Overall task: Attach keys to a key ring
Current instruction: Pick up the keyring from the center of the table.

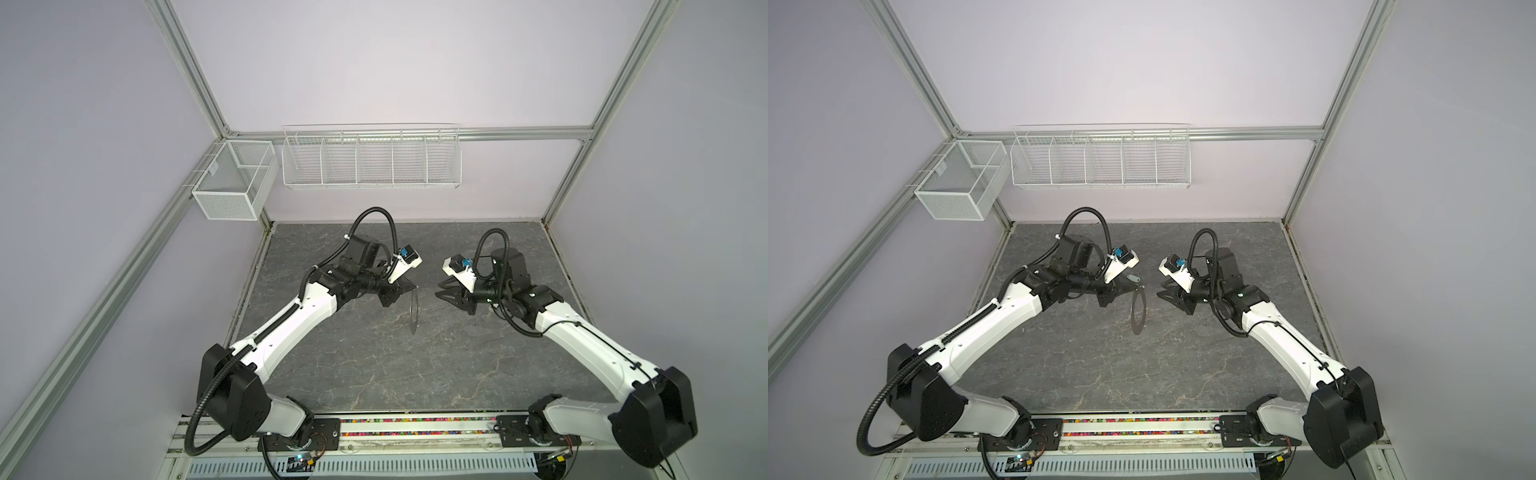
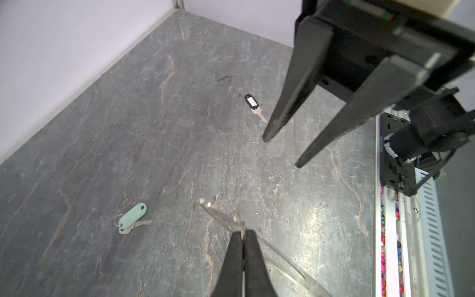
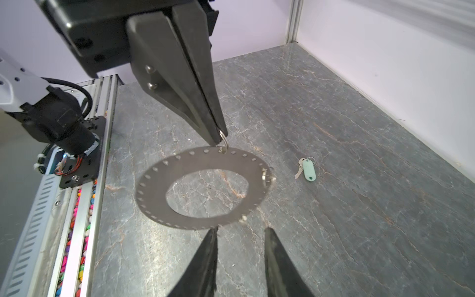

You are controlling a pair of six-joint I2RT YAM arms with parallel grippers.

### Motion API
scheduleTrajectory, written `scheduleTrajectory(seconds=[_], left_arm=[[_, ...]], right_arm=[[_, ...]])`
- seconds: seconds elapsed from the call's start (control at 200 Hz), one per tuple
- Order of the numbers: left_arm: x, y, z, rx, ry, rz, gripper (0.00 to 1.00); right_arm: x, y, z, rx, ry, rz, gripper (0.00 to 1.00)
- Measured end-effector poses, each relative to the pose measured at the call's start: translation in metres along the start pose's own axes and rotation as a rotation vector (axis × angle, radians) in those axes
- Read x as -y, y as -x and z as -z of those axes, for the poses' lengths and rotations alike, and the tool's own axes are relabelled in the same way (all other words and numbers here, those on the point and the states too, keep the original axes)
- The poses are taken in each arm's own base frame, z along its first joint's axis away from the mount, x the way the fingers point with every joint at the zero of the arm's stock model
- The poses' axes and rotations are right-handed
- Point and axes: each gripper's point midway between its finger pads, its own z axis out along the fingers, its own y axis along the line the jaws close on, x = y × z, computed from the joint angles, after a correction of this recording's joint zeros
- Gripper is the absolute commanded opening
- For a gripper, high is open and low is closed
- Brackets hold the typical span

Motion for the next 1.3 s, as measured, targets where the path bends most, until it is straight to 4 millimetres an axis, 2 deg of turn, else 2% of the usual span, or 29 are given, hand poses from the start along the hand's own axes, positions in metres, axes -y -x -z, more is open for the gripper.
scheduleTrajectory(seconds=[0.11, 0.3, 0.435, 0.72, 1.094, 1.299], left_arm=[[0.018, 0.002, 0.007, 0.076, -0.045, -0.110, 0.00], [0.038, 0.013, 0.014, 0.185, -0.101, -0.258, 0.00], [0.049, 0.022, 0.015, 0.231, -0.134, -0.347, 0.00], [0.066, 0.023, 0.012, 0.245, -0.178, -0.460, 0.00], [0.072, 0.038, 0.016, 0.273, -0.176, -0.540, 0.00], [0.072, 0.036, 0.015, 0.267, -0.179, -0.543, 0.00]], right_arm=[[-0.012, -0.002, 0.006, 0.017, 0.022, 0.022, 0.37], [-0.030, 0.008, 0.018, 0.082, 0.047, 0.081, 0.36], [-0.041, 0.017, 0.015, 0.112, 0.083, 0.119, 0.35], [-0.056, 0.024, 0.009, 0.136, 0.138, 0.155, 0.32], [-0.058, 0.025, 0.008, 0.161, 0.133, 0.199, 0.28], [-0.062, 0.030, 0.013, 0.188, 0.126, 0.228, 0.27]])
